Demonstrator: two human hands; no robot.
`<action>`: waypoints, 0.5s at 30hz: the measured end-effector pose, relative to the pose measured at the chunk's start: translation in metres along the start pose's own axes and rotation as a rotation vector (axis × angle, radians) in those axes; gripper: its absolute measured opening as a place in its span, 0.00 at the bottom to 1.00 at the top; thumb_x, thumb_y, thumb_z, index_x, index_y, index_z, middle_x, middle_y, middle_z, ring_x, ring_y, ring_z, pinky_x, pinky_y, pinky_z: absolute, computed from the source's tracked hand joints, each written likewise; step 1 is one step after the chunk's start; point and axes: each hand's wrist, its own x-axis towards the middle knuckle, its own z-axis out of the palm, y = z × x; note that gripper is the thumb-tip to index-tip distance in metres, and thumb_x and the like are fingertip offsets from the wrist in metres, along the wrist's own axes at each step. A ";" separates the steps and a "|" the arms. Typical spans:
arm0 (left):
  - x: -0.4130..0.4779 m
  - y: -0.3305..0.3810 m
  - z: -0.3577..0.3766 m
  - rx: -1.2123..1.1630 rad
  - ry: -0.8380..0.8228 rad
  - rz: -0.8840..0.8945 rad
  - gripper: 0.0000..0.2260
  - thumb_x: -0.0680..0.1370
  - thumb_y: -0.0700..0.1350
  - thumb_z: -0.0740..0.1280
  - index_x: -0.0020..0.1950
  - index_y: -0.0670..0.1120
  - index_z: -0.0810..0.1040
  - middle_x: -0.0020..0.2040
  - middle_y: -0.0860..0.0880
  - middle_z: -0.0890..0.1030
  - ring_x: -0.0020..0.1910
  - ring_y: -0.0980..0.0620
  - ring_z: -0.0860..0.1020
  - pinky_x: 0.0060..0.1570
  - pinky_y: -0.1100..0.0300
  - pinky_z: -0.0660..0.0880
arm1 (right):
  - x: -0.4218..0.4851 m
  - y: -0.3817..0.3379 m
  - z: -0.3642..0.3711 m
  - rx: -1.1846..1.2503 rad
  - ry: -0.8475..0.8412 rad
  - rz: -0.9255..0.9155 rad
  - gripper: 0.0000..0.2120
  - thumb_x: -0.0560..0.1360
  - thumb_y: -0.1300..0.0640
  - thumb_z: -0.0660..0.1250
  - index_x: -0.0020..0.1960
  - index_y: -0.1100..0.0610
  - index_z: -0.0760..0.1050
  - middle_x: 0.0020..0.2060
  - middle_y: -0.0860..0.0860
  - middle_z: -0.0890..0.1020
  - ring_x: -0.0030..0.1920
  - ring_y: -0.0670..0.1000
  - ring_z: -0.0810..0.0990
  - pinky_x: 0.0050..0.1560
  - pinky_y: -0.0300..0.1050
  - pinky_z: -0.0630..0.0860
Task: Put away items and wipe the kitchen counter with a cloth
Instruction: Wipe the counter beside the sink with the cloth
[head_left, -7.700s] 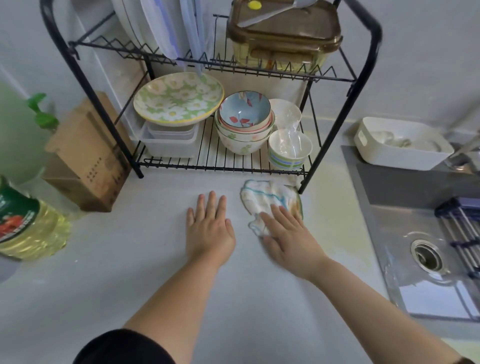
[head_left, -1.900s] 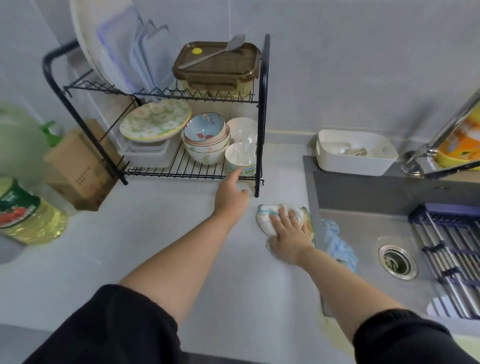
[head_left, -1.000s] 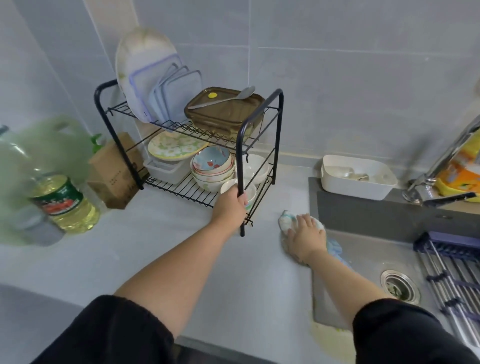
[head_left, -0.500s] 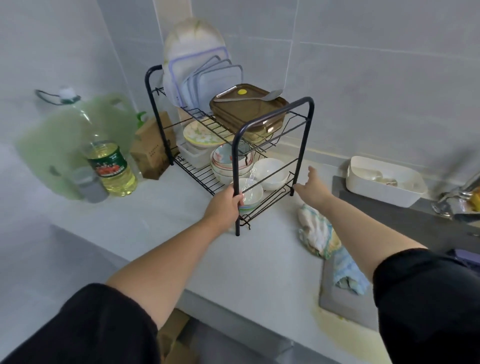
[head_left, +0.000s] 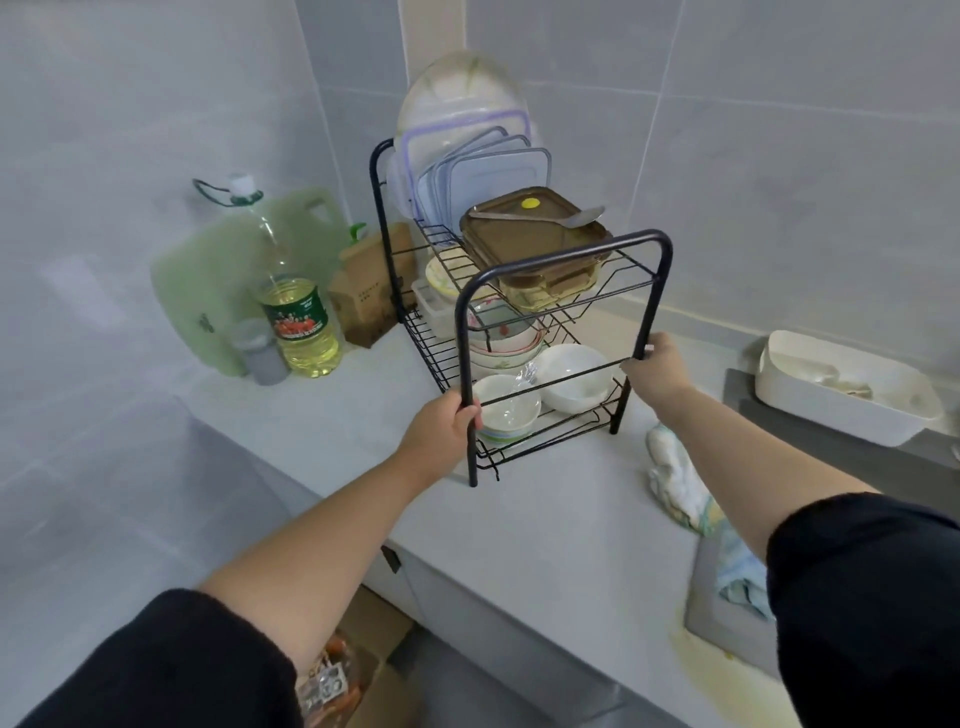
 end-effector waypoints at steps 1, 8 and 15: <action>-0.002 -0.003 -0.004 0.007 0.005 0.005 0.10 0.81 0.39 0.56 0.42 0.45 0.73 0.41 0.46 0.79 0.40 0.50 0.75 0.47 0.54 0.73 | -0.001 0.000 0.001 -0.014 0.004 -0.001 0.17 0.77 0.63 0.60 0.66 0.60 0.66 0.51 0.56 0.76 0.49 0.57 0.76 0.44 0.45 0.69; -0.021 -0.032 -0.030 0.057 0.081 -0.013 0.07 0.82 0.41 0.54 0.53 0.46 0.71 0.44 0.46 0.80 0.46 0.46 0.77 0.51 0.51 0.74 | -0.036 0.001 0.017 -0.288 0.046 -0.155 0.09 0.80 0.60 0.57 0.56 0.63 0.70 0.48 0.60 0.78 0.51 0.62 0.76 0.45 0.48 0.68; -0.026 -0.049 -0.065 0.094 0.130 -0.032 0.08 0.81 0.38 0.53 0.51 0.44 0.70 0.41 0.49 0.80 0.43 0.48 0.77 0.47 0.56 0.73 | -0.085 -0.007 0.044 -0.403 0.098 -0.214 0.08 0.79 0.58 0.58 0.55 0.60 0.71 0.48 0.59 0.80 0.51 0.63 0.77 0.42 0.47 0.67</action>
